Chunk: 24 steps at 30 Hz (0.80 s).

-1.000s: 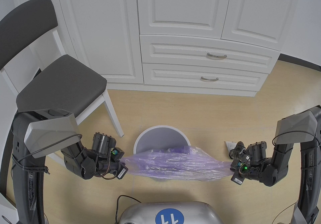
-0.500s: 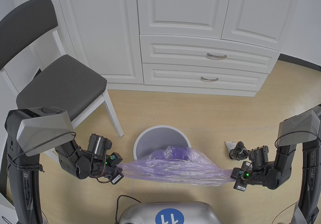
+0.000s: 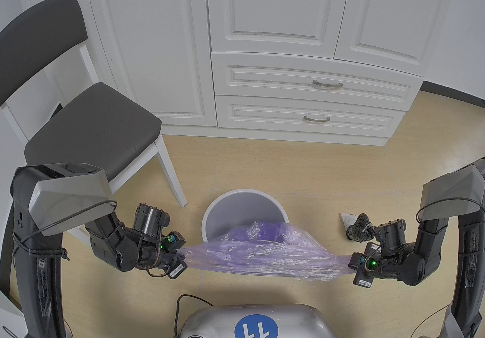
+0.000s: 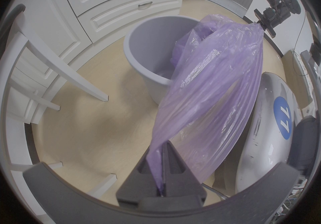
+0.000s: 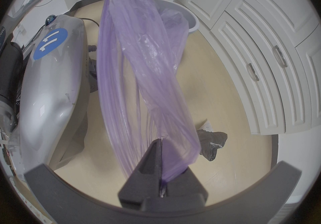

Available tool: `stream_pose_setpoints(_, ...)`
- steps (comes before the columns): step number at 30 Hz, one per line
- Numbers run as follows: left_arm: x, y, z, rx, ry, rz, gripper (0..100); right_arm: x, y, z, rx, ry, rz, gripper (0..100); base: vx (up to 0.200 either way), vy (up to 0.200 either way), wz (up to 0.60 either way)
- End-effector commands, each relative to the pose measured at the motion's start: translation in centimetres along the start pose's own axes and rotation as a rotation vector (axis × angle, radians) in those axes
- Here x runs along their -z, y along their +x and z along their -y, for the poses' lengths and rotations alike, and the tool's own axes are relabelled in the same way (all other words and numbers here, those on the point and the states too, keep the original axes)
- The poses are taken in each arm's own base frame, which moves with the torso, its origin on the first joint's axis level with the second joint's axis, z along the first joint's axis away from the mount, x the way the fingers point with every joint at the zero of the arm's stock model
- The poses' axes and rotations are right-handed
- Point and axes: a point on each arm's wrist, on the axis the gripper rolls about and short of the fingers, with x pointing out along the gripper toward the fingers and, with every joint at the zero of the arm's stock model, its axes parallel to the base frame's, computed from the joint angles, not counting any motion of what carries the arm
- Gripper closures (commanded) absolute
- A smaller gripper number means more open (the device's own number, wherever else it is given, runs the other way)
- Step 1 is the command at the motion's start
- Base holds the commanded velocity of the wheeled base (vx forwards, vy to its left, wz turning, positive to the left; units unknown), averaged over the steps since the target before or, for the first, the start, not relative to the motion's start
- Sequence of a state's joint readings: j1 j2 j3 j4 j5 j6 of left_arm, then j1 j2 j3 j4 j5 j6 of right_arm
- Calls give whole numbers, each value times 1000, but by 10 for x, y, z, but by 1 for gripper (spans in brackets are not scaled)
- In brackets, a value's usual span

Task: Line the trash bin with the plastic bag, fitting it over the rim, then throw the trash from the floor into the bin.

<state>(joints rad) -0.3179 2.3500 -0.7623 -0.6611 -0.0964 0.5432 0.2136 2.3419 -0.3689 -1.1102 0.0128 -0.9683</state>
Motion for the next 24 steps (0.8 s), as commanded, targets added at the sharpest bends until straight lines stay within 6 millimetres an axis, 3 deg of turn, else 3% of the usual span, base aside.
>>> stream_pose_setpoints(1,-1,10,0,-2,-8,2,100,-3,8,6,26,12,12,100,0,0,0)
stream_pose_setpoints(11,-3,28,2,-3,-87,-1,100,-8,16,15,56,90,32,100,0,0,0)
stream_pose_setpoints(24,-1,24,5,7,-73,-7,100,-7,16,14,48,87,42,100,0,0,0)
